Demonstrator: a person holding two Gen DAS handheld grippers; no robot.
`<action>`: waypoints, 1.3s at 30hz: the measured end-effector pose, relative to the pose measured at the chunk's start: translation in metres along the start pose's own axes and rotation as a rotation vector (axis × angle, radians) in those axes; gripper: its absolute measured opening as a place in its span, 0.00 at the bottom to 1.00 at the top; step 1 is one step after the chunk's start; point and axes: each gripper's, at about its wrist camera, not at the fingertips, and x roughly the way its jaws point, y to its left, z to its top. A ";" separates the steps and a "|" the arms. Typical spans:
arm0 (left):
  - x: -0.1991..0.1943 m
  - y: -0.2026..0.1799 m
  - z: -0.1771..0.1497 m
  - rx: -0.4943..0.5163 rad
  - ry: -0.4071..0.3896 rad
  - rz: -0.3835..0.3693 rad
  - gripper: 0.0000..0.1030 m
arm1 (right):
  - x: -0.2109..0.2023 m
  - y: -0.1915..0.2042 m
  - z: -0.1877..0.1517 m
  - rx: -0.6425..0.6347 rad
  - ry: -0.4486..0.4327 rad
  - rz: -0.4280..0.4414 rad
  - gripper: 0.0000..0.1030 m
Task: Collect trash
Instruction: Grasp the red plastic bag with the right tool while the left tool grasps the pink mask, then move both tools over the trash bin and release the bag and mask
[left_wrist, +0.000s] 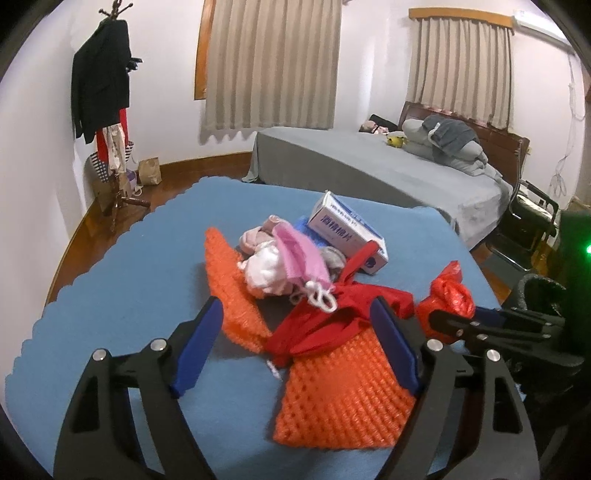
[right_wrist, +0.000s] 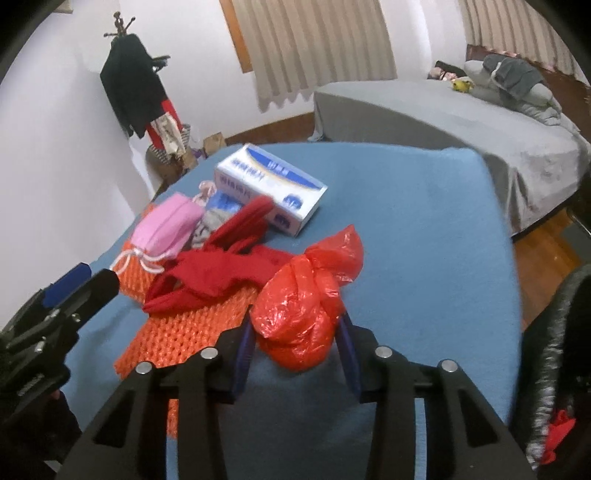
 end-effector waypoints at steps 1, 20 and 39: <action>0.001 -0.002 0.001 0.003 -0.001 -0.002 0.75 | -0.005 -0.004 0.003 0.008 -0.013 -0.006 0.40; 0.065 0.000 0.021 -0.022 0.073 -0.029 0.12 | -0.003 -0.022 0.025 0.023 -0.049 -0.022 0.40; -0.013 -0.050 0.045 0.031 -0.066 -0.094 0.06 | -0.074 -0.031 0.023 0.048 -0.167 -0.015 0.40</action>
